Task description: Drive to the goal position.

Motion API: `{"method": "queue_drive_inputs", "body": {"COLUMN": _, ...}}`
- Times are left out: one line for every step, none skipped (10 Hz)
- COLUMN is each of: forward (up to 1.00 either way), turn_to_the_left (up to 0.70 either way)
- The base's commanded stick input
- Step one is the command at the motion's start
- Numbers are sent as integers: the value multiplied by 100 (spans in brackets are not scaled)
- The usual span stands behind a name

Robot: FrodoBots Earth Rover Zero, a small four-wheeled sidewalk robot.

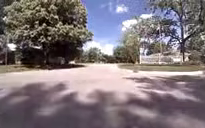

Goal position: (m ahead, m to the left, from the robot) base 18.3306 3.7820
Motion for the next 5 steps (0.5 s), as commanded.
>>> {"method": "queue_drive_inputs", "body": {"forward": 85, "turn_to_the_left": 0}}
{"method": "queue_drive_inputs", "body": {"forward": 85, "turn_to_the_left": 0}}
{"method": "queue_drive_inputs", "body": {"forward": 85, "turn_to_the_left": 0}}
{"method": "queue_drive_inputs", "body": {"forward": 85, "turn_to_the_left": 0}}
{"method": "queue_drive_inputs", "body": {"forward": 85, "turn_to_the_left": 0}}
